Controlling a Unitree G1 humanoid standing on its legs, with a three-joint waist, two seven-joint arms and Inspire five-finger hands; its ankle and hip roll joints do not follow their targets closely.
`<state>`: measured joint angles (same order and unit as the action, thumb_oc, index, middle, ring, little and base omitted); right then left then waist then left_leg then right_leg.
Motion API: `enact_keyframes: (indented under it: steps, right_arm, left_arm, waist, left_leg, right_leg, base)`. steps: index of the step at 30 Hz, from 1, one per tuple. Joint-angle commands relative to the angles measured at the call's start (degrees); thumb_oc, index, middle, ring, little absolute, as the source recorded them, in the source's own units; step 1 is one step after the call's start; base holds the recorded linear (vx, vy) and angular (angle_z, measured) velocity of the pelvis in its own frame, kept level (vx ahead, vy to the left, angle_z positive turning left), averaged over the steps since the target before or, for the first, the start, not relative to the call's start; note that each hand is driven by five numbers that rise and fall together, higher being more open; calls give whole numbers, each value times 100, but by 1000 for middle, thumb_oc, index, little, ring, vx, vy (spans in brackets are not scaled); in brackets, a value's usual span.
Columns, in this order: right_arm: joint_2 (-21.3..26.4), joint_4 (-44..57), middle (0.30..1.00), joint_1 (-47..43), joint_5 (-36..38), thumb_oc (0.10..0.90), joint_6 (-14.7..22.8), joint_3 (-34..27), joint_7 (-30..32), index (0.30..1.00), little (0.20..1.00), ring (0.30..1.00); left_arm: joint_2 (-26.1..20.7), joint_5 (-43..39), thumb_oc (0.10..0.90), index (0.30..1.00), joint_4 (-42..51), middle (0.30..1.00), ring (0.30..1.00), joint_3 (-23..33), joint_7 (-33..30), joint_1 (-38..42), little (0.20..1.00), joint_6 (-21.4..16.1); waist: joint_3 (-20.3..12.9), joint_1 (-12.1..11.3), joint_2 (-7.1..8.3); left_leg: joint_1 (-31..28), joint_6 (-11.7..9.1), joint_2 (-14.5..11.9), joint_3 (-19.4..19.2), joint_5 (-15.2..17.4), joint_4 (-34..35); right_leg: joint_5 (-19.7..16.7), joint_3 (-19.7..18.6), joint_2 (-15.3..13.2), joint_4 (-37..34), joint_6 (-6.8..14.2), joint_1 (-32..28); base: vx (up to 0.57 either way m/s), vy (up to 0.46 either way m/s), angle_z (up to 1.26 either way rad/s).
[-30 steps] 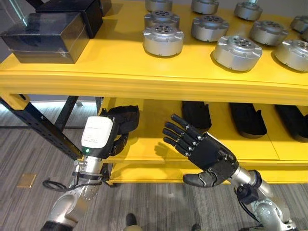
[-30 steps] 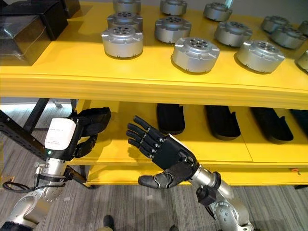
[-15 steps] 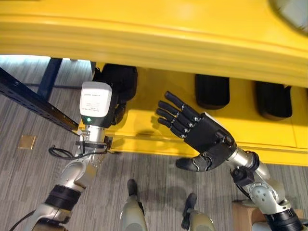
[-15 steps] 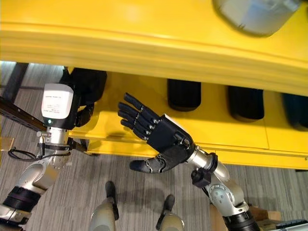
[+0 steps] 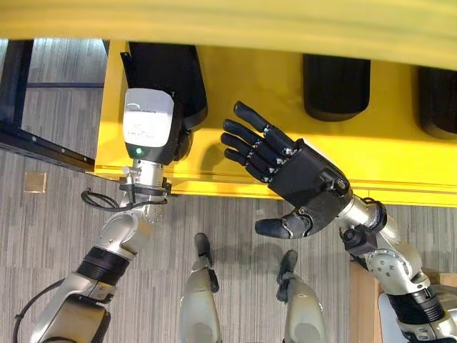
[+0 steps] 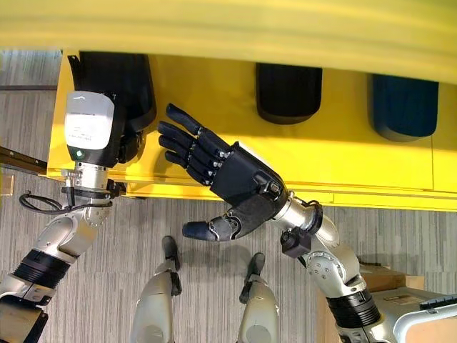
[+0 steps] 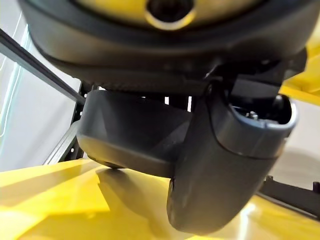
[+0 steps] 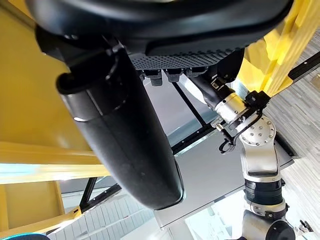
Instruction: Move parts from the plastic box to the shelf.
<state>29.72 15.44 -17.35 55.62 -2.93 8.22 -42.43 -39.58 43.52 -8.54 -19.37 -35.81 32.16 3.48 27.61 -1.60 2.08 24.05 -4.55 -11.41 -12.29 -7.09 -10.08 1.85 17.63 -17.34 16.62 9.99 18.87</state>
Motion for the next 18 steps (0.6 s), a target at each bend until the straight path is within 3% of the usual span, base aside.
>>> enact_keyframes:
  steps: [1,11,12,14,18]
  right_arm:
    - [-172,706,1000,-423,163,900,313,-341,-238,1000,1000,1000]
    - [-149,610,1000,-907,197,900,335,-344,-210,1000,1000,1000]
    - [-157,625,1000,-925,273,900,446,-316,-191,1000,1000,1000]
    - [-139,647,1000,-908,294,900,417,-359,-105,1000,1000,1000]
    - [-79,638,1000,-872,351,900,301,-387,-49,1000,1000,1000]
  left_arm:
    - [-109,274,400,300,171,300,300,106,-214,827,300,8]
    - [64,374,400,300,-161,300,300,-138,-308,1317,300,112]
    - [66,308,400,300,-131,300,300,-107,-287,1350,300,144]
    - [72,260,400,300,-132,300,300,-2,-243,1251,300,-8]
    - [82,228,400,300,-106,300,300,92,-181,1024,300,-262]
  waist:
    - [-49,209,189]
    - [182,283,71]
    - [151,284,30]
    - [81,288,-23]
    - [-145,272,-145]
  left_leg:
    - [378,-83,152,310,612,-989]
    - [1299,80,98,234,972,-2105]
    - [1563,112,22,310,1351,-2680]
    - [1841,173,-136,322,1685,-3386]
    - [2075,237,-317,263,2194,-4305]
  right_leg:
    - [-226,-341,334,-65,-170,382]
    - [82,-377,62,1362,-298,1555]
    - [389,-472,-33,2044,-286,1893]
    - [653,-517,-218,2733,-335,2192]
    - [976,-557,-567,3511,-354,2446]
  base:
    - [-57,37,6]
    - [-78,3,5]
    - [-38,-104,26]
    - [-25,-69,22]
    - [38,-7,7]
